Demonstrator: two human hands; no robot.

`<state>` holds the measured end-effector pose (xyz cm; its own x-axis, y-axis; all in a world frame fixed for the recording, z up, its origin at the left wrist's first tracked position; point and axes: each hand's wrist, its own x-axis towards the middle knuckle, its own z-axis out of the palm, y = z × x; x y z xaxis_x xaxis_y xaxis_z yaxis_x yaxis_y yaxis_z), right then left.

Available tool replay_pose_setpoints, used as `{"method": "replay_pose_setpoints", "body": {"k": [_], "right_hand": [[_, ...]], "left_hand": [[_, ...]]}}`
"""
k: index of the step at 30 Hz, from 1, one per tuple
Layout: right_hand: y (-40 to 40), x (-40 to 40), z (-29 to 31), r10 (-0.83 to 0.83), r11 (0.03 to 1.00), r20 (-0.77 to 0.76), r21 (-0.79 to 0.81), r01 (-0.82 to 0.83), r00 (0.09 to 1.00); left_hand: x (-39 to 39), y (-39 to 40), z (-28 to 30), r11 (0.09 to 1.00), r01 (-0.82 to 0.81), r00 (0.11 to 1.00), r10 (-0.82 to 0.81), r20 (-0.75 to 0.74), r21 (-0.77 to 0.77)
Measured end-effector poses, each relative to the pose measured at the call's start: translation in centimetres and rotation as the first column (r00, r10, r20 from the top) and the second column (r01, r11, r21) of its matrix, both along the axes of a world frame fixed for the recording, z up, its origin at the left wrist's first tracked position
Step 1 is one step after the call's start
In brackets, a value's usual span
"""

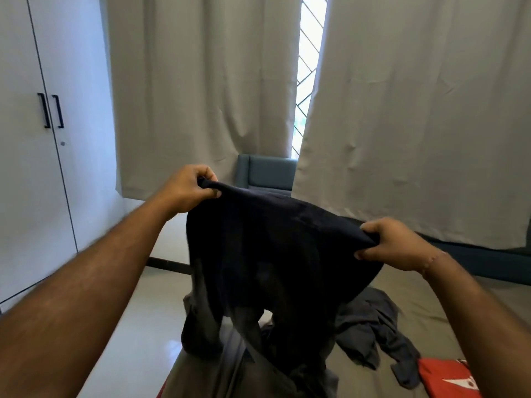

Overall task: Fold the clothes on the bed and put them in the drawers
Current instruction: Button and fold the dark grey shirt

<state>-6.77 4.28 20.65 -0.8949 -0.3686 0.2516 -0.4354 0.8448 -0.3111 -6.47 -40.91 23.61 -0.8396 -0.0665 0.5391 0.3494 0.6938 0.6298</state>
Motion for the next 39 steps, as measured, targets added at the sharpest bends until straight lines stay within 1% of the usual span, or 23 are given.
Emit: {"method": "replay_pose_setpoints", "body": {"k": [1, 3, 6, 9, 11, 13, 14, 15, 18, 19, 21, 23, 25, 26, 27, 28, 29, 30, 31, 32, 35, 37, 39], "right_hand": [[0.5, 0.1, -0.8, 0.050, 0.976, 0.071, -0.213, -0.034, 0.996], [0.8, 0.5, -2.4, 0.153, 0.804, 0.088, -0.591, -0.072, 0.984], [0.0, 0.7, -4.7, 0.201, 0.469, 0.065, -0.883, -0.038, 0.978], [-0.6, 1.1, -5.3, 0.125, 0.326, 0.021, -0.945, -0.021, 0.992], [-0.7, 1.6, -4.9, -0.132, 0.307, -0.191, -0.941, -0.143, 0.973], [-0.4, 2.3, -3.6, -0.450, 0.411, -0.441, -0.874, -0.258, 0.776], [-0.4, 2.4, -2.3, -0.515, 0.462, -0.511, -0.842, -0.280, 0.688], [-0.2, 2.5, -1.1, -0.511, 0.475, -0.530, -0.830, -0.292, 0.677], [0.1, 2.4, 0.8, -0.515, 0.465, -0.483, -0.852, -0.242, 0.709], [0.2, 2.0, 1.1, -0.505, 0.444, -0.414, -0.877, -0.183, 0.758], [0.1, 1.4, 0.4, -0.484, 0.287, -0.195, -0.956, -0.056, 0.853], [-0.3, 0.8, -0.8, -0.426, 0.067, -0.027, -0.998, 0.001, 0.904], [-1.6, 1.1, -2.0, -0.324, -0.124, 0.102, -0.990, 0.065, 0.941], [-2.6, 1.3, -2.6, -0.277, -0.154, 0.114, -0.985, 0.073, 0.954], [-3.9, 1.7, -3.3, -0.248, -0.137, 0.098, -0.988, 0.065, 0.964], [-5.4, 2.3, -4.1, -0.241, -0.072, 0.064, -0.996, 0.048, 0.968], [-6.9, 3.1, -5.0, -0.236, 0.045, 0.011, -0.999, 0.022, 0.972], [-8.6, 4.0, -6.0, -0.201, 0.193, -0.075, -0.981, -0.036, 0.977], [-10.1, 5.1, -7.2, -0.125, 0.353, -0.155, -0.930, -0.102, 0.980], [-11.3, 6.0, -8.4, -0.034, 0.488, -0.216, -0.856, -0.172, 0.976], [-12.0, 7.2, -11.3, 0.170, 0.670, -0.211, -0.692, -0.270, 0.963], [-10.7, 7.4, -11.7, 0.294, 0.667, -0.119, -0.685, -0.292, 0.949], [-9.2, 7.4, -11.6, 0.306, 0.538, -0.069, -0.811, -0.232, 0.949]], "left_hand": [[-0.1, -0.2, -0.3, 0.999, -0.012, 1.000, 0.012, 0.014, -0.038], [-0.1, -0.5, -1.0, 0.998, -0.033, 0.999, 0.035, 0.042, -0.049], [-0.2, -0.6, -2.2, 0.995, -0.008, 0.998, 0.001, 0.069, 0.103], [0.3, -0.1, -2.8, 0.974, 0.071, 0.995, -0.083, 0.047, 0.216], [0.9, 0.4, -2.7, 0.915, 0.216, 0.975, -0.219, -0.029, 0.340], [1.9, 0.8, -2.6, 0.750, 0.425, 0.905, -0.371, -0.211, 0.507], [2.0, 0.8, -2.0, 0.703, 0.472, 0.881, -0.364, -0.301, 0.532], [2.0, 0.7, -1.3, 0.680, 0.491, 0.871, -0.361, -0.333, 0.545], [2.0, 1.2, -0.6, 0.646, 0.500, 0.866, -0.362, -0.344, 0.578], [1.6, 1.7, -0.6, 0.697, 0.456, 0.890, -0.343, -0.301, 0.553], [0.6, 2.7, -1.2, 0.842, 0.315, 0.947, -0.250, -0.200, 0.439], [-0.1, 4.2, -2.3, 0.896, 0.193, 0.980, -0.152, -0.132, 0.399], [-0.2, 6.4, -3.5, 0.922, -0.066, 0.982, 0.128, -0.139, 0.383], [0.1, 7.8, -4.6, 0.922, -0.207, 0.947, 0.273, -0.168, 0.328], [0.7, 9.5, -5.9, 0.935, -0.217, 0.950, 0.268, -0.158, 0.280], [1.6, 11.9, -7.2, 0.956, -0.066, 0.996, 0.080, -0.037, 0.285], [2.9, 14.4, -8.3, 0.916, 0.139, 0.959, -0.219, 0.181, 0.376], [4.2, 16.6, -9.4, 0.809, 0.252, 0.778, -0.496, 0.386, 0.532], [5.2, 18.3, -10.4, 0.709, 0.246, 0.616, -0.640, 0.458, 0.660], [5.6, 19.4, -10.9, 0.609, 0.208, 0.545, -0.722, 0.426, 0.766], [5.6, 20.5, -11.2, 0.432, 0.011, 0.713, -0.636, 0.296, 0.902], [5.1, 20.2, -11.0, 0.483, -0.058, 0.807, -0.492, 0.326, 0.874], [4.6, 19.1, -10.8, 0.609, -0.018, 0.820, -0.445, 0.360, 0.793]]}}
